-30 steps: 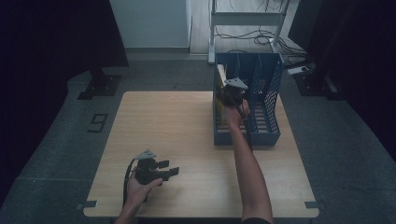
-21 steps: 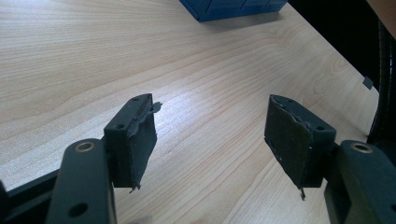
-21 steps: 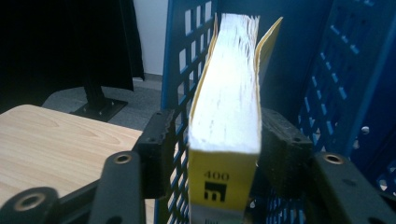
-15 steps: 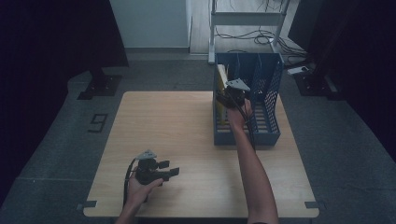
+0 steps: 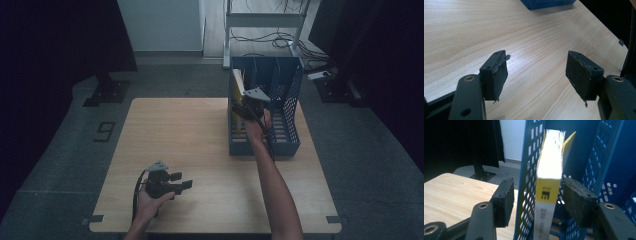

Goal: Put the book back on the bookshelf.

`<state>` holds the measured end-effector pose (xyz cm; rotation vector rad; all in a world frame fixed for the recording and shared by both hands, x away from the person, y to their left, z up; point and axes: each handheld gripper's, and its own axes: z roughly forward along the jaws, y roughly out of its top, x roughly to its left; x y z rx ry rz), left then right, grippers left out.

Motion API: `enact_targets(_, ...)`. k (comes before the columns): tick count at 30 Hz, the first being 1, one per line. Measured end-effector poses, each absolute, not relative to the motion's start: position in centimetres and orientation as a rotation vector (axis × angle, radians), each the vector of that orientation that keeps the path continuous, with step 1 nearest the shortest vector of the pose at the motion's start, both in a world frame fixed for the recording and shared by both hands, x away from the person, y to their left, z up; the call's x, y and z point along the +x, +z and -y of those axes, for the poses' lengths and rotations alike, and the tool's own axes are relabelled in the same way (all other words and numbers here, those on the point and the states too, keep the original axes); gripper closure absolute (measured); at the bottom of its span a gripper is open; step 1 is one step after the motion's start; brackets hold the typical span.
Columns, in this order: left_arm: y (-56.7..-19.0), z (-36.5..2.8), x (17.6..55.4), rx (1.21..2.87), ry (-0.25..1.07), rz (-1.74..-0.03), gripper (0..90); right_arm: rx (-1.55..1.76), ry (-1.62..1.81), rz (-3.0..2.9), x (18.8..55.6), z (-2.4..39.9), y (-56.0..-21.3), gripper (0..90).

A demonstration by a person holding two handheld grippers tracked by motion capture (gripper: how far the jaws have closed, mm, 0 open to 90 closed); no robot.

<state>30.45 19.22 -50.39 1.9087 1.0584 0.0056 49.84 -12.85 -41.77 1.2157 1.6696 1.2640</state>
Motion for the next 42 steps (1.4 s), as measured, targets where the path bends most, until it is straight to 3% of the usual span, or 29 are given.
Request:
enact_targets(17,-50.4,-19.3,30.4,1.912,0.016,-1.065,33.6,1.197,1.328,-1.691,46.9,13.8,-41.9,42.0)
enact_targets(42,-50.6,-19.1,30.4,1.937,0.018,-1.059,33.5,1.071,1.428,-1.741,37.9,15.6,-42.4,42.3)
